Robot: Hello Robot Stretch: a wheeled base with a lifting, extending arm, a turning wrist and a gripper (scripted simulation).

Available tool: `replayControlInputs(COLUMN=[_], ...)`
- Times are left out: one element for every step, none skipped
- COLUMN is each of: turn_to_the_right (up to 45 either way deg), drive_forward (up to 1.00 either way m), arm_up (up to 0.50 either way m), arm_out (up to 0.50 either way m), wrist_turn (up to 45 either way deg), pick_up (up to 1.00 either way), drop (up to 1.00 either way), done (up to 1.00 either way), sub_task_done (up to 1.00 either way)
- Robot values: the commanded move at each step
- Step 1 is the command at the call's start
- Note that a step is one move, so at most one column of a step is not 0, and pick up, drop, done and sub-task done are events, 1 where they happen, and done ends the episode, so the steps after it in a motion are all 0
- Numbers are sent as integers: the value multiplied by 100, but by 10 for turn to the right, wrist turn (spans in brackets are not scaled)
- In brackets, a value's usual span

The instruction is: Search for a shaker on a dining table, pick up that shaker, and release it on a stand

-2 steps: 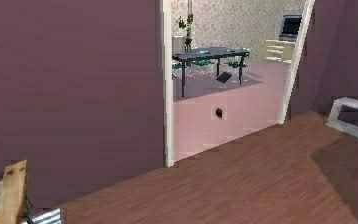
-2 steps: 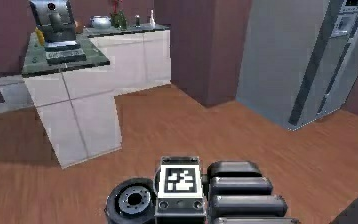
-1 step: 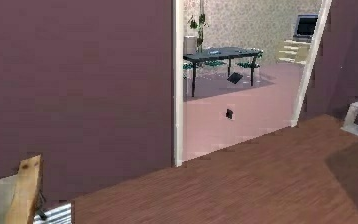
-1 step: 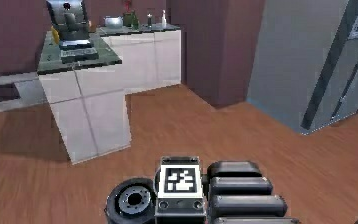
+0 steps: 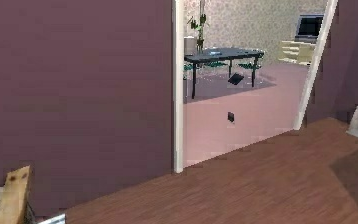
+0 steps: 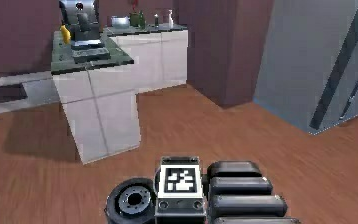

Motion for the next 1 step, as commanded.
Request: replayControlInputs(turn_to_the_right=[270], drive_forward=[0], arm_up=[0], arm_out=[0], wrist_turn=[0], pick_up=[0], drop=[0], done=[0], sub_task_done=[0])
